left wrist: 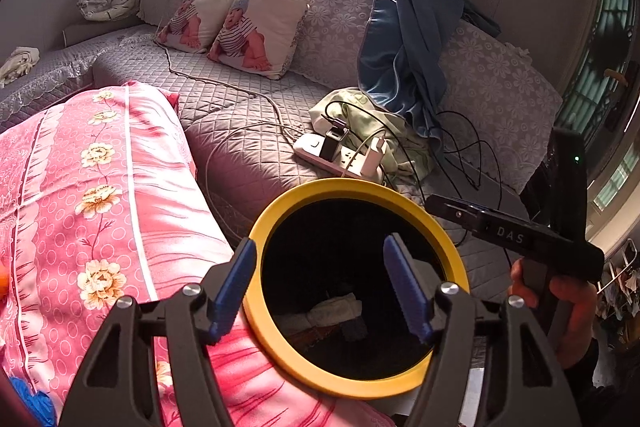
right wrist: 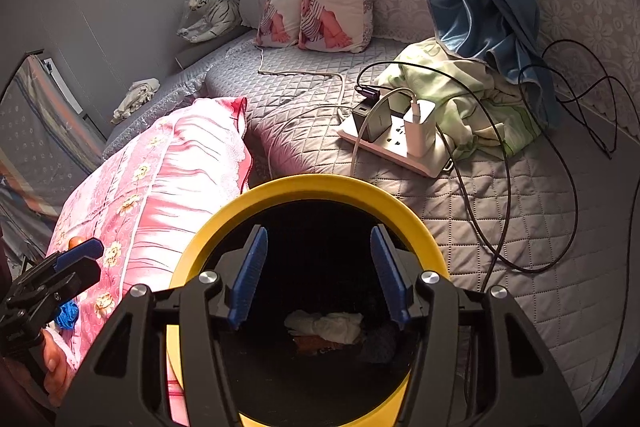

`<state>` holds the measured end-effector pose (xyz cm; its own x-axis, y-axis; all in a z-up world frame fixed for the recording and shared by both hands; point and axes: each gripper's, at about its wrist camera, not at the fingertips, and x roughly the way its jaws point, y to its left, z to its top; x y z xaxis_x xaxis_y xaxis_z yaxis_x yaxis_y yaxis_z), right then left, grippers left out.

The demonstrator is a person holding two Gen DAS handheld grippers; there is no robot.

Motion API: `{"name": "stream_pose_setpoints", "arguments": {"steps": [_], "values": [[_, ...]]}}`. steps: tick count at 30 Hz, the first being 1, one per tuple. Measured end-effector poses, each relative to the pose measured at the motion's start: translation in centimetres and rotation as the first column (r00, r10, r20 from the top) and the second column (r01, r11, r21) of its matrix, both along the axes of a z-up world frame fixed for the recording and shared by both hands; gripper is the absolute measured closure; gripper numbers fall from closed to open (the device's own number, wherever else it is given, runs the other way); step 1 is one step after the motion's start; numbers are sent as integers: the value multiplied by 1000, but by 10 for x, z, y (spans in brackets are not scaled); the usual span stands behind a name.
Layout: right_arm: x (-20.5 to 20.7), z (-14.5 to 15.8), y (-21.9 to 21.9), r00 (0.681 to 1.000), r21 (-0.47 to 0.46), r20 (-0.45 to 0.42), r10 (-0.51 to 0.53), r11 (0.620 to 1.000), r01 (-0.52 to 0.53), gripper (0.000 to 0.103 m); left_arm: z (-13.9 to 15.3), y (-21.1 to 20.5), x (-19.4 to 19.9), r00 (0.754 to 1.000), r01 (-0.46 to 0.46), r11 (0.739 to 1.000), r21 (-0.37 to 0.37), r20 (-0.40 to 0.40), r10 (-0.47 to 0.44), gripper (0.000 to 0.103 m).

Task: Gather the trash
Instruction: 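Move both tools back toward the blue glove and tissues on the bedspread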

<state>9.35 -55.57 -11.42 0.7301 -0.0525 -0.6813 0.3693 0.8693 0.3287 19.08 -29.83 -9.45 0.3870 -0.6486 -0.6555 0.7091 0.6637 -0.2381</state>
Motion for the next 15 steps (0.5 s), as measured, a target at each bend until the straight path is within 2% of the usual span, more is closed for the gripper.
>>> {"name": "stream_pose_setpoints", "arguments": {"steps": [8, 15], "values": [[16, 14, 26, 998, -21, 16, 60, 998, -59, 51, 24, 57, 15, 992, -113, 994, 3, 58, 113, 40], [33, 33, 62, 990, -44, 48, 135, 990, -133, 51, 45, 121, 26, 969, -225, 974, -5, 102, 225, 40]]}}
